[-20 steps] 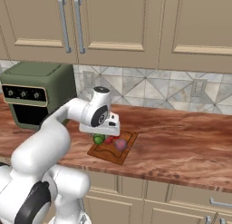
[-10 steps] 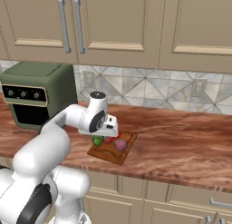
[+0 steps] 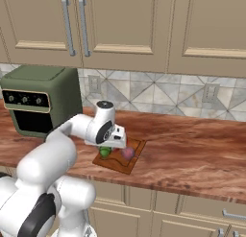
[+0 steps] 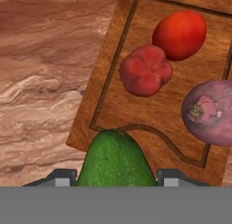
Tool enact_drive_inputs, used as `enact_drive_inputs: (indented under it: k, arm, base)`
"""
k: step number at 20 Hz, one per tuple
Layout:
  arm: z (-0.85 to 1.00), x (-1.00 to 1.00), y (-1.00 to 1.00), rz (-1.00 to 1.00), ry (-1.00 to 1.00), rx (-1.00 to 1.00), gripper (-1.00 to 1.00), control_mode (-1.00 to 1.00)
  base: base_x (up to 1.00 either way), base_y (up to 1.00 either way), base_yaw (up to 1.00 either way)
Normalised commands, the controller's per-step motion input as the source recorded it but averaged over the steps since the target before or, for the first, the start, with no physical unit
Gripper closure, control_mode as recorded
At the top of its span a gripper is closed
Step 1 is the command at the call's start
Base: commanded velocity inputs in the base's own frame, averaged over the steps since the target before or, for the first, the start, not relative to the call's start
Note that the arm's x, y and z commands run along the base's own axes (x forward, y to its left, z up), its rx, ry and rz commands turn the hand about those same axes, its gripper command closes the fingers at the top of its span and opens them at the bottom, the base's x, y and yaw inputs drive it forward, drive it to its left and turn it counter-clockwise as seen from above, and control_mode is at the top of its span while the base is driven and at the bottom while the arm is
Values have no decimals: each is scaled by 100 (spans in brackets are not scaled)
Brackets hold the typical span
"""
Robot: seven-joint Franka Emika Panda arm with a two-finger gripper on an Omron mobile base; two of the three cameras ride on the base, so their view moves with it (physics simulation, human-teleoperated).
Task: Place the avocado, onion, tomato, and bell pepper on the cutting board.
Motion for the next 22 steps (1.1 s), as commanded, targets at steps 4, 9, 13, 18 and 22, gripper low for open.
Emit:
enact_drive_inputs:
  k: [4, 9, 13, 18, 22]
  arm:
    - [-25, 4, -13, 0, 0, 0, 100, -100]
    - [-26, 18, -7, 0, 0, 0, 100, -100]
    - [-28, 21, -6, 0, 0, 0, 100, -100]
    - [-31, 24, -8, 0, 0, 0, 100, -100]
    - [-32, 24, 0, 0, 0, 0, 100, -100]
  base:
    - [0, 0, 0]
    - [0, 0, 0]
    - [0, 0, 0]
    - [0, 0, 0]
    - [0, 0, 0]
